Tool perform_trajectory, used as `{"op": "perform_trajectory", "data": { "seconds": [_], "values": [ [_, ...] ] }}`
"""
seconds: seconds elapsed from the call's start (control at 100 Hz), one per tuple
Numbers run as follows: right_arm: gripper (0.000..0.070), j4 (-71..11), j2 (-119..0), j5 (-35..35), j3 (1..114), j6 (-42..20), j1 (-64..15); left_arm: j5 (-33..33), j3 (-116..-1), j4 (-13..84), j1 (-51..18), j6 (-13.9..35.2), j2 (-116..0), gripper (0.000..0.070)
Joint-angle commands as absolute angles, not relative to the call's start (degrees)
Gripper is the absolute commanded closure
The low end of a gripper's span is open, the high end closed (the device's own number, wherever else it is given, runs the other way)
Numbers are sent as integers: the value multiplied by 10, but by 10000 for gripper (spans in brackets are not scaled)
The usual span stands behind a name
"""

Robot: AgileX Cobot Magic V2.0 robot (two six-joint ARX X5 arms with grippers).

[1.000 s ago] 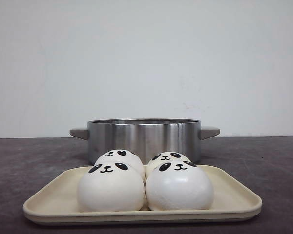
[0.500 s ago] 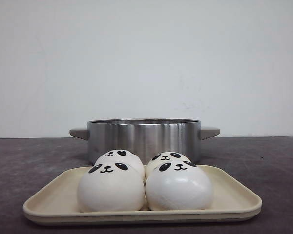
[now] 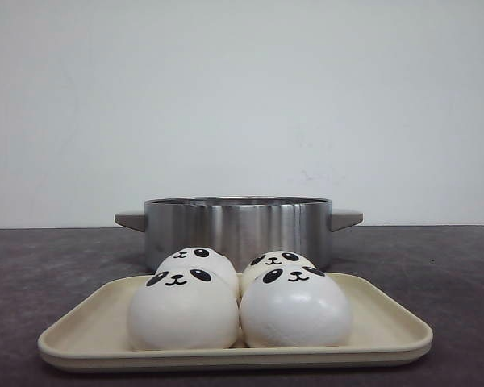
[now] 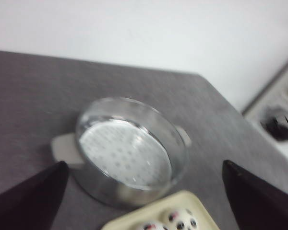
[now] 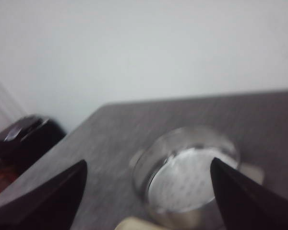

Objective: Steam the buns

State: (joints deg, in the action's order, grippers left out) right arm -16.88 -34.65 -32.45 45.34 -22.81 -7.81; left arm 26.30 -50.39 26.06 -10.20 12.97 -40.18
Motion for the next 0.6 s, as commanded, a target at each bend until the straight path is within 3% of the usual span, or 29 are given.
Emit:
{"op": "perform_trajectory", "data": {
  "seconds": [0.0,0.24,0.59],
  "values": [
    [178,-189,-370,-277,470,-229,-119,245,-510,269,-124,98,-404,69],
    [176,-332,-519,-75,552,-209,-305,184,-510,295,-179,96,-406,68],
    [175,-458,-768,-78,644,-235,-389,184,-510,319,-188,96,-405,68]
  ]
}}
